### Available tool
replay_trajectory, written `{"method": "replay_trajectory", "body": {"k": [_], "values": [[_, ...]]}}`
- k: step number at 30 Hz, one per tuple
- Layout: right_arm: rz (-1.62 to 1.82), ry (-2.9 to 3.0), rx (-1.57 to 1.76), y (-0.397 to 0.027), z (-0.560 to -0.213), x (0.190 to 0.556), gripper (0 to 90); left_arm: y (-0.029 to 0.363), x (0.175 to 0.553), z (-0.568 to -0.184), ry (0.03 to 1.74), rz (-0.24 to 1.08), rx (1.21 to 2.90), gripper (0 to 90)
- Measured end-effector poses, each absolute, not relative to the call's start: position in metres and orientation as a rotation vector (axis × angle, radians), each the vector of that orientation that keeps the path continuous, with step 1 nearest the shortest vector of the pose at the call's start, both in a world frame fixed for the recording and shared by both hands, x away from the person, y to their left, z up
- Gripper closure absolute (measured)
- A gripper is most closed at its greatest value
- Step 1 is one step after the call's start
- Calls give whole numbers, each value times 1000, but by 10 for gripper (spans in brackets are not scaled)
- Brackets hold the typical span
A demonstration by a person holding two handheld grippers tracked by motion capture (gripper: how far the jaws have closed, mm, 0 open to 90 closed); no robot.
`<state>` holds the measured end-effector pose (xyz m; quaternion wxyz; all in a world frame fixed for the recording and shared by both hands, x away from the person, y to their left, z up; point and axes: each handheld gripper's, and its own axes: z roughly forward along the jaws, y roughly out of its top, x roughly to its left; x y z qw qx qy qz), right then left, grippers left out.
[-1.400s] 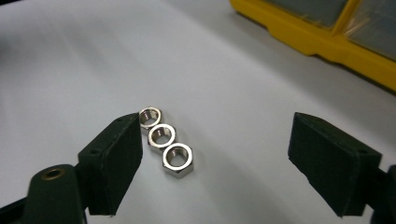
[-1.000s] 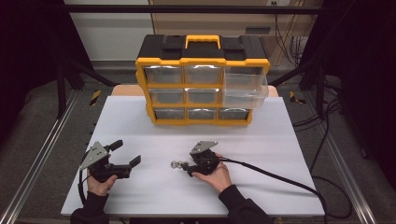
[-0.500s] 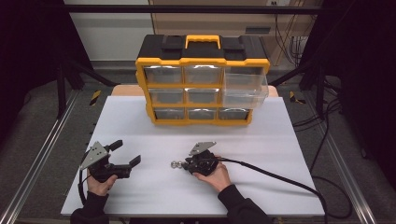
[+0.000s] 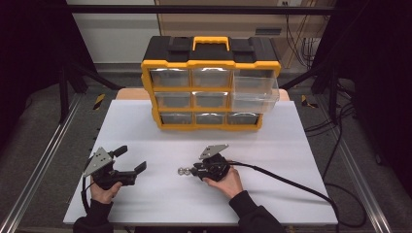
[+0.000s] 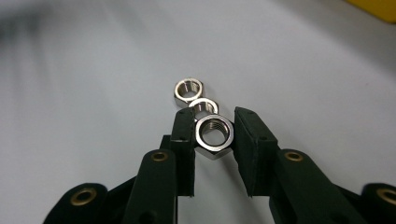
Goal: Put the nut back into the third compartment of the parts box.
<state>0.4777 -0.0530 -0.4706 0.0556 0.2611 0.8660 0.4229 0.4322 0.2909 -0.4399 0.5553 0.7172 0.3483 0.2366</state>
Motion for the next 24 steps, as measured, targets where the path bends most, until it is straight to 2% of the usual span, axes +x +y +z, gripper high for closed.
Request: {"method": "replay_trajectory", "body": {"k": [13, 24], "values": [[1398, 2493, 726, -88, -407, 461, 702, 290, 432, -440, 826, 560, 1697, 36], [1456, 2390, 728, -117, -367, 453, 702, 290, 432, -440, 826, 559, 1697, 36]]}}
